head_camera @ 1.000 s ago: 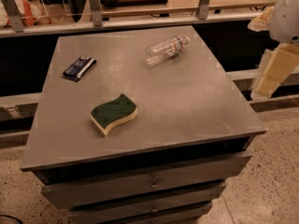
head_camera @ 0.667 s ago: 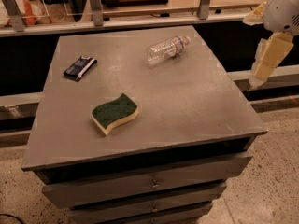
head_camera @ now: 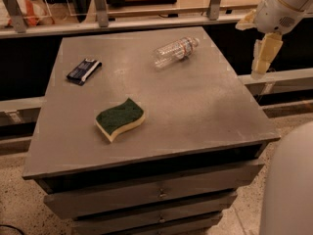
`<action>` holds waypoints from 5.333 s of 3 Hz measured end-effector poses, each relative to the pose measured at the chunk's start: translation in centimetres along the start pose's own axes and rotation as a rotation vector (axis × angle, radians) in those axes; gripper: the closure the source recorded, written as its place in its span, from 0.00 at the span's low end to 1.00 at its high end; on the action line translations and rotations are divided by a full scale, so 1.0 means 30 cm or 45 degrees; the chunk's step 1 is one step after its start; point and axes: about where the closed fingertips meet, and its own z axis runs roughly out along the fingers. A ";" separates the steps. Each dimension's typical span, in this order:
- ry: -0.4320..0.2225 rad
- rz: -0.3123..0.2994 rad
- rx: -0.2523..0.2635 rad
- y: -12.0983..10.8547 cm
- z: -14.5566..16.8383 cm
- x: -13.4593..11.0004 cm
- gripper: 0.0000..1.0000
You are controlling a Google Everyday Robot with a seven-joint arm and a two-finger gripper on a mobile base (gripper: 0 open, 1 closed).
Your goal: Move water bottle near sponge
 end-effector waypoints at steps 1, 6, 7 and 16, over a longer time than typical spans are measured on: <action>-0.073 -0.136 0.098 -0.106 -0.042 -0.076 0.00; -0.018 -0.437 0.140 -0.290 0.073 -0.387 0.00; -0.024 -0.438 0.169 -0.315 0.085 -0.396 0.00; -0.016 -0.575 0.028 -0.376 0.430 -0.474 0.00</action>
Offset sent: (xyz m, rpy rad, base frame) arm 0.0480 0.0375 0.1028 0.0893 -0.1913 0.2887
